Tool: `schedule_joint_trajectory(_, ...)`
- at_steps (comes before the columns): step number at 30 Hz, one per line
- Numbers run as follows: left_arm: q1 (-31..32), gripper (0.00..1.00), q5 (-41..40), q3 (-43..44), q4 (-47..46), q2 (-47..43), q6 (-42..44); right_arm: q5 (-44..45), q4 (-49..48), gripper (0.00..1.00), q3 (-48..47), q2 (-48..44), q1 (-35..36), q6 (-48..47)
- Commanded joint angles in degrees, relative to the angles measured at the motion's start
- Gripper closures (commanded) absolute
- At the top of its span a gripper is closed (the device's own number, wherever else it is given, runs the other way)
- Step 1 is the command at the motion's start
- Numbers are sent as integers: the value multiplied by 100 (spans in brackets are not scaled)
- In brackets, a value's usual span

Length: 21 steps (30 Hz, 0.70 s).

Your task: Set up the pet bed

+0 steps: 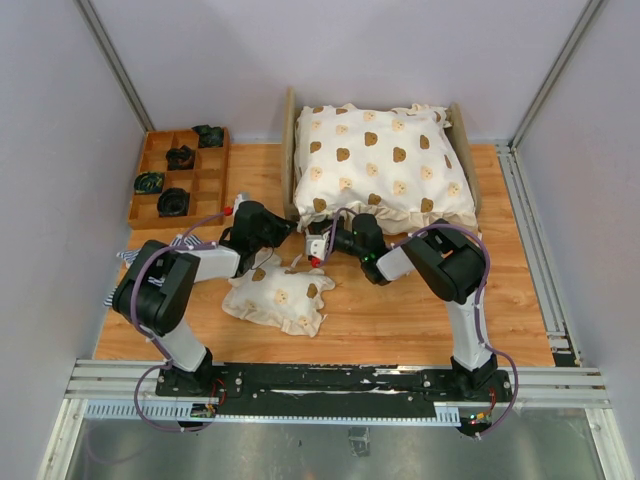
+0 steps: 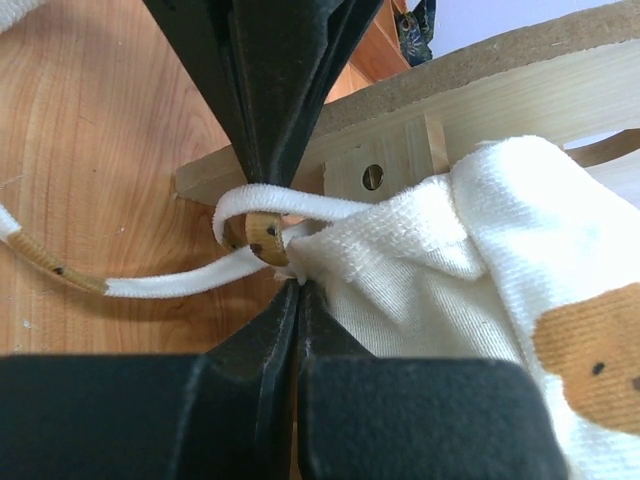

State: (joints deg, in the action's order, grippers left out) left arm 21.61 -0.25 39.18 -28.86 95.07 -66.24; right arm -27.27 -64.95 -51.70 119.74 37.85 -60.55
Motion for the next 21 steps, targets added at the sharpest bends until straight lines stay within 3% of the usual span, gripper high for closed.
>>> schedule_joint_trajectory(1, -24, 100, -242, -17, -563, -361, -104, -198, -336, 100, 156, -38, -55, -76)
schedule_joint_trajectory(19, -23, 100, -543, -1112, -568, -1385, -519, -437, -60, 100, 86, -188, 101, -422)
schedule_joint_trajectory(21, -25, 90, -545, -1030, -568, -1347, -405, -429, 34, 100, 80, -175, 108, -488)
